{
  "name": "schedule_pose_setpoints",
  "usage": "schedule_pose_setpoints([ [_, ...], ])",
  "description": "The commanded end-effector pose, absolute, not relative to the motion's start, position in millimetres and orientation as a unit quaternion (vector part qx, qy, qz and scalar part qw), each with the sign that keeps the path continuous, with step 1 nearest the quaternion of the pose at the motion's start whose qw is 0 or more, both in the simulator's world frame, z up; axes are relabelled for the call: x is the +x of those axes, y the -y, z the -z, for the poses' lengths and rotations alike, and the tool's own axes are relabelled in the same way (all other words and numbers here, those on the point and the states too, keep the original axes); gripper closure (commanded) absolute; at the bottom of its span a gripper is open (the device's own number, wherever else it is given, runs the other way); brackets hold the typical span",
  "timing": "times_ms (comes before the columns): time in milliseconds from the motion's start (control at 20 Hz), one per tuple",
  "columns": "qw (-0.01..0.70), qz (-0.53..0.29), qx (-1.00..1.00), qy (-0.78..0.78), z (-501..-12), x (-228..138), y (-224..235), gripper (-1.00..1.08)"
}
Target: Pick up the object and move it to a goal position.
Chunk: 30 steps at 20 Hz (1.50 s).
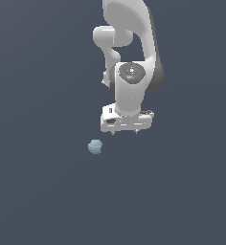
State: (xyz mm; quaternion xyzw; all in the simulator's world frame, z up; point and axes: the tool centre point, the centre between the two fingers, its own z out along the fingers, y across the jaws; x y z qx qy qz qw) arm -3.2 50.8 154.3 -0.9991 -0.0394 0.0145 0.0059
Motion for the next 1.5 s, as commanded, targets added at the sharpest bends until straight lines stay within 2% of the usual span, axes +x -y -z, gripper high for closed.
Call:
schedule_pose_setpoints([
  [0,0.006,-0.015,-0.999,0.039,-154,-3,-51,-0.92],
  [450,0.015,0.006,-0.997,0.07,-175,3,-78,-0.92],
  [700,0.014,0.005,-0.998,0.063,-171,4,-71,-0.92],
  [900,0.013,0.004,-0.999,0.036,-157,8,-43,-0.92],
  [1250,0.006,0.001,-0.999,-0.046,-112,11,46,-0.92],
  [1450,0.002,0.0,-0.997,-0.075,-96,9,78,-0.92],
])
